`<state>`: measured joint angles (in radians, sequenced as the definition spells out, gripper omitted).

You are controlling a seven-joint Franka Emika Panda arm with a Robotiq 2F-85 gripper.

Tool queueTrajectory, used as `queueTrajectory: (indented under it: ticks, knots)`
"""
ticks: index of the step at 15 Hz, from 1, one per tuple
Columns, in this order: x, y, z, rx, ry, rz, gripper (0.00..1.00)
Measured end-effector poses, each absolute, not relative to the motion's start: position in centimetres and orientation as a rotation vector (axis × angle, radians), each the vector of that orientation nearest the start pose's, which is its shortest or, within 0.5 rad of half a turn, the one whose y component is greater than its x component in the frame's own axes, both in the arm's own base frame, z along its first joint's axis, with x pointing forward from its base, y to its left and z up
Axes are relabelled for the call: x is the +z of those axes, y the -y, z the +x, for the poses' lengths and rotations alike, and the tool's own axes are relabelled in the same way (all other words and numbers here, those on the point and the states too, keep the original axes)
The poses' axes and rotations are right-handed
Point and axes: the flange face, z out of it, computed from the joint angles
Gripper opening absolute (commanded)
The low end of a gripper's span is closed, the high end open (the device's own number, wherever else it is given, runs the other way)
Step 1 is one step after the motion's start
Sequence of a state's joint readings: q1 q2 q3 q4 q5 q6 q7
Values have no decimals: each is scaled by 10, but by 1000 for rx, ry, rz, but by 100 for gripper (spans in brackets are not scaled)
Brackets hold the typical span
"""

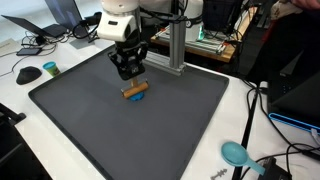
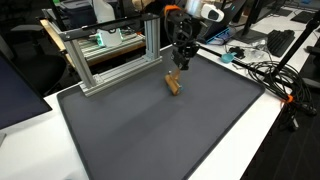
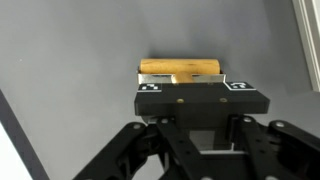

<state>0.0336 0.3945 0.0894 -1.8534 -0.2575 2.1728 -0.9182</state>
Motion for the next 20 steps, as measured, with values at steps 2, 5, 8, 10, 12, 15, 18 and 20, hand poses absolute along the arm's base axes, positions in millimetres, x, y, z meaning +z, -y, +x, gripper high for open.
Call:
queueTrajectory:
  ticks: [2,5,8,10,12,15,18,20]
  knots:
    - [305,-64,626,211,1832,-2699,22]
    - [306,-62,627,200,1834,-2686,22]
    - [306,-62,627,191,1832,-2678,22]
    - [307,-62,627,185,1829,-2675,22]
    - [307,-63,628,179,1827,-2673,22]
    - [307,-64,628,169,1819,-2673,22]
    - [308,-63,629,159,1808,-2671,22]
    - [308,-62,629,152,1803,-2668,22]
